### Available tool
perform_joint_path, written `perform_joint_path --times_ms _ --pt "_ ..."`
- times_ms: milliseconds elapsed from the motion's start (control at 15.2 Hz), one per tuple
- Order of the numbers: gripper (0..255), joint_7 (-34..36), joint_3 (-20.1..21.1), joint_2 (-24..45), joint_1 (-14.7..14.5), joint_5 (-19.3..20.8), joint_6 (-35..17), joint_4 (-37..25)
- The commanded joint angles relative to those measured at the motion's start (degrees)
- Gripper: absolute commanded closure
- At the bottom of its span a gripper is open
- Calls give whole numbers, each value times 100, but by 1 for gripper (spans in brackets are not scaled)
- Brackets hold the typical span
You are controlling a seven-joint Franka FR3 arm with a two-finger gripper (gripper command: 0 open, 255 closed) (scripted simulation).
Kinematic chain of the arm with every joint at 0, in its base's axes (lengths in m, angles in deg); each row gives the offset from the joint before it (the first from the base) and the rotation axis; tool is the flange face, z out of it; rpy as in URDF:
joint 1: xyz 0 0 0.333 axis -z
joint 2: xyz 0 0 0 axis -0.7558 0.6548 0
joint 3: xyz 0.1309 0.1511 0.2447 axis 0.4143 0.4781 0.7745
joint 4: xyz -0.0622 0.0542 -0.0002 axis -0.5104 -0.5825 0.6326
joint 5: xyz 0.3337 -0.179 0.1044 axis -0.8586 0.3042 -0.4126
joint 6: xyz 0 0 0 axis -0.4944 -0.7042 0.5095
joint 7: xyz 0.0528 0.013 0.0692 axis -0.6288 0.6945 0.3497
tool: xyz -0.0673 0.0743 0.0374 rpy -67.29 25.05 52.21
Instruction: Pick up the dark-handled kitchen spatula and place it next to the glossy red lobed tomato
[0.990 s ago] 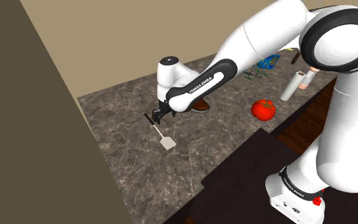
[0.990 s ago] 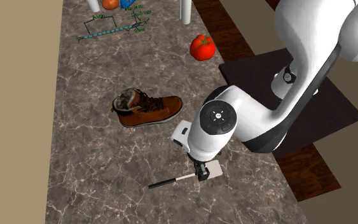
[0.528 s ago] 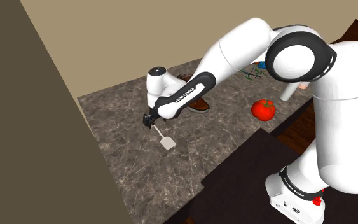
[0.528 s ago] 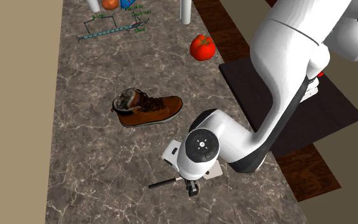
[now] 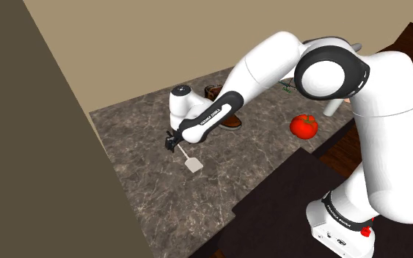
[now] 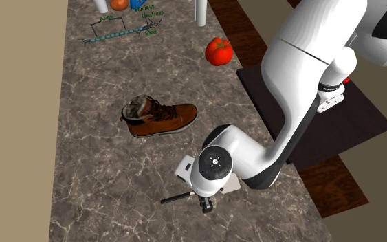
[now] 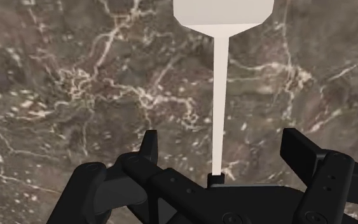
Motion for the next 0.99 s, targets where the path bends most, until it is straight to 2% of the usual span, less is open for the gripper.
perform_joint_path --times_ms 0,264,330,924 --pt "0 10 -3 5 -8 4 -12 5" --pt "0 9 -2 5 -7 3 -11 5" --pt "255 9 -2 5 -7 3 -11 5" --pt "255 9 -2 5 -7 4 -11 5"
